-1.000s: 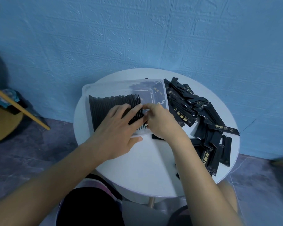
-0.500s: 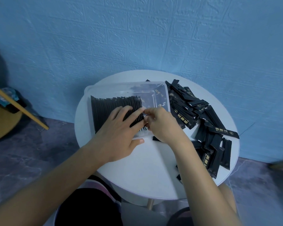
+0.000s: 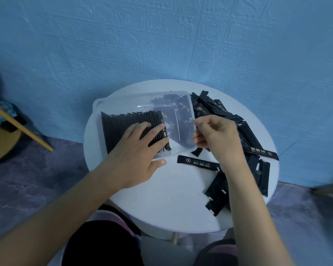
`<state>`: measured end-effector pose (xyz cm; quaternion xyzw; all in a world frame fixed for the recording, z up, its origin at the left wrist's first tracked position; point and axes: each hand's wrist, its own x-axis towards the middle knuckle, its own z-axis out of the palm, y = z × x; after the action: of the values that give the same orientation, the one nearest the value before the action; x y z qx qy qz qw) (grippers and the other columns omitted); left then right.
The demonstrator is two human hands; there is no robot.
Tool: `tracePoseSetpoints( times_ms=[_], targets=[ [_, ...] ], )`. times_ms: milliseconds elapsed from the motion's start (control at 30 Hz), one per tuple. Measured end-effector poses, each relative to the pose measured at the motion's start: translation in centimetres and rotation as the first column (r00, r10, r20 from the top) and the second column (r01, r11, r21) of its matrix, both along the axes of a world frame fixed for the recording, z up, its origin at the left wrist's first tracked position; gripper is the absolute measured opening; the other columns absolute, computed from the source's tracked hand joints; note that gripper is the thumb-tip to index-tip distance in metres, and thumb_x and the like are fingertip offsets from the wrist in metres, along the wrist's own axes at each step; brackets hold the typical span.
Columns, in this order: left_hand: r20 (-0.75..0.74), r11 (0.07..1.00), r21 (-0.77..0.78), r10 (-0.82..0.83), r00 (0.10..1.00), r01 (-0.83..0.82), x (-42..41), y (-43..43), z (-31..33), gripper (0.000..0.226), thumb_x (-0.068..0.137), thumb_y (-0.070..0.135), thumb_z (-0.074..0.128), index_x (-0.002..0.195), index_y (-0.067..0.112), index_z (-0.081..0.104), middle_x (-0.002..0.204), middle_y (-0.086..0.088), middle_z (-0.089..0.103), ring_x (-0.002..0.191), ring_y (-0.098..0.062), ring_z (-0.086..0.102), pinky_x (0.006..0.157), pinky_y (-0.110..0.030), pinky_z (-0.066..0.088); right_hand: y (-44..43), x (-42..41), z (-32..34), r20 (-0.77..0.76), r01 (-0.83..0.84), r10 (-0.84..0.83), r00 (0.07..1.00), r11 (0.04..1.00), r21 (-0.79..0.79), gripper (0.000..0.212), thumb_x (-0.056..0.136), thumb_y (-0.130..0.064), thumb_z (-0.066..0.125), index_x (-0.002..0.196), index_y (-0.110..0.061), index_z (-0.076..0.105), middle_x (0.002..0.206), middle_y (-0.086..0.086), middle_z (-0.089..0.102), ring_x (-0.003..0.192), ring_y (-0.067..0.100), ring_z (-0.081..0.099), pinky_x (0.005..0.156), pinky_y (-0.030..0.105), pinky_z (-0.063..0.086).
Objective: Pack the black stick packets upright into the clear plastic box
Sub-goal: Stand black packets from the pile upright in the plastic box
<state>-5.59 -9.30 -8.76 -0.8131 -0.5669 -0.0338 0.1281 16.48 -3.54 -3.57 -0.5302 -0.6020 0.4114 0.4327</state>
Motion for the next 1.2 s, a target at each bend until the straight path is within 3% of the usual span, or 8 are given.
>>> tracePoseSetpoints(
  times_ms=[67, 167, 233, 333, 533, 833, 1033, 1200],
  targets=[
    [-0.006, 1.000, -0.003, 0.002, 1.000, -0.002, 0.0, 0.1, 0.0, 0.060, 0.096, 0.058, 0.034, 0.141, 0.023, 0.055, 0.159, -0.004, 0.038, 0.137, -0.038, 0.038, 0.118, -0.054, 0.026, 0.8, 1.0, -0.2, 0.095, 0.103, -0.105, 0.990, 0.994, 0.029, 0.015, 0.098, -0.019, 0.061, 0.088, -0.020, 0.072, 0.067, -0.001, 0.072, 0.064, 0.017, 0.070, 0.066, 0.035, 0.061],
    [-0.013, 1.000, 0.003, 0.003, 1.000, -0.002, 0.1, 0.0, -0.1, 0.061, 0.097, 0.058, 0.035, 0.141, 0.022, 0.055, 0.159, -0.005, 0.038, 0.137, -0.038, 0.038, 0.118, -0.054, 0.026, 2.3, 2.0, -1.2, 0.435, 0.142, -0.157, 0.886, 0.988, 0.068, 0.007, 0.095, -0.029, 0.063, 0.095, -0.026, 0.070, 0.079, -0.011, 0.070, 0.083, 0.017, 0.069, 0.078, 0.033, 0.052],
    [-0.014, 1.000, 0.005, 0.003, 1.000, -0.003, 0.1, -0.1, -0.1, 0.061, 0.097, 0.058, 0.034, 0.142, 0.022, 0.055, 0.159, -0.005, 0.038, 0.137, -0.037, 0.038, 0.118, -0.054, 0.026, 3.0, 2.0, -2.0, 0.623, 0.114, -0.125, 0.772, 0.992, 0.058, 0.018, 0.094, -0.029, 0.065, 0.111, -0.024, 0.067, 0.096, -0.007, 0.068, 0.097, 0.022, 0.063, 0.079, 0.032, 0.042],
    [-0.006, 1.000, 0.001, 0.001, 1.000, -0.001, 0.0, -0.2, 0.0, 0.061, 0.097, 0.058, 0.034, 0.142, 0.022, 0.055, 0.159, -0.005, 0.038, 0.137, -0.038, 0.039, 0.118, -0.056, 0.027, 4.0, 1.6, -3.5, 0.721, 0.079, -0.081, 0.689, 0.996, 0.036, 0.029, 0.093, -0.024, 0.065, 0.122, -0.020, 0.061, 0.112, 0.003, 0.068, 0.107, 0.031, 0.060, 0.081, 0.036, 0.043],
    [-0.015, 1.000, 0.004, 0.010, 1.000, -0.010, -0.5, -0.6, 0.0, 0.062, 0.097, 0.058, 0.032, 0.143, 0.022, 0.054, 0.160, -0.005, 0.037, 0.138, -0.037, 0.038, 0.118, -0.052, 0.021, 4.7, 1.6, -4.2, 0.741, 0.063, -0.060, 0.669, 0.998, 0.024, 0.032, 0.091, -0.014, 0.063, 0.123, -0.016, 0.061, 0.113, 0.009, 0.067, 0.107, 0.035, 0.060, 0.078, 0.034, 0.039],
    [-0.016, 1.000, -0.001, 0.007, 1.000, -0.007, -0.6, -0.6, 0.0, 0.061, 0.097, 0.058, 0.035, 0.142, 0.022, 0.056, 0.159, -0.006, 0.039, 0.136, -0.038, 0.040, 0.117, -0.054, 0.025, 4.5, 2.3, -2.9, 0.618, 0.119, -0.109, 0.778, 0.993, 0.025, 0.013, 0.096, -0.027, 0.062, 0.107, -0.023, 0.068, 0.092, -0.001, 0.066, 0.096, 0.027, 0.061, 0.076, 0.031, 0.036],
    [-0.014, 1.000, -0.002, 0.009, 1.000, -0.010, -0.6, -0.5, -0.1, 0.062, 0.097, 0.058, 0.034, 0.143, 0.022, 0.055, 0.160, -0.005, 0.039, 0.137, -0.037, 0.039, 0.118, -0.055, 0.026, 4.9, 1.7, -3.7, 0.699, 0.096, -0.072, 0.711, 0.995, 0.005, 0.030, 0.093, -0.031, 0.068, 0.120, -0.020, 0.063, 0.109, 0.008, 0.071, 0.107, 0.034, 0.062, 0.078, 0.033, 0.037],
    [-0.014, 1.000, 0.004, 0.009, 1.000, -0.009, -0.6, -0.5, -0.2, 0.062, 0.097, 0.058, 0.033, 0.142, 0.021, 0.055, 0.160, -0.006, 0.038, 0.136, -0.038, 0.039, 0.117, -0.055, 0.025, 4.8, 1.4, -3.5, 0.726, 0.091, -0.056, 0.686, 0.996, -0.010, 0.027, 0.091, -0.031, 0.070, 0.114, -0.016, 0.065, 0.109, 0.009, 0.070, 0.104, 0.033, 0.062, 0.076, 0.032, 0.036]
  ],
)
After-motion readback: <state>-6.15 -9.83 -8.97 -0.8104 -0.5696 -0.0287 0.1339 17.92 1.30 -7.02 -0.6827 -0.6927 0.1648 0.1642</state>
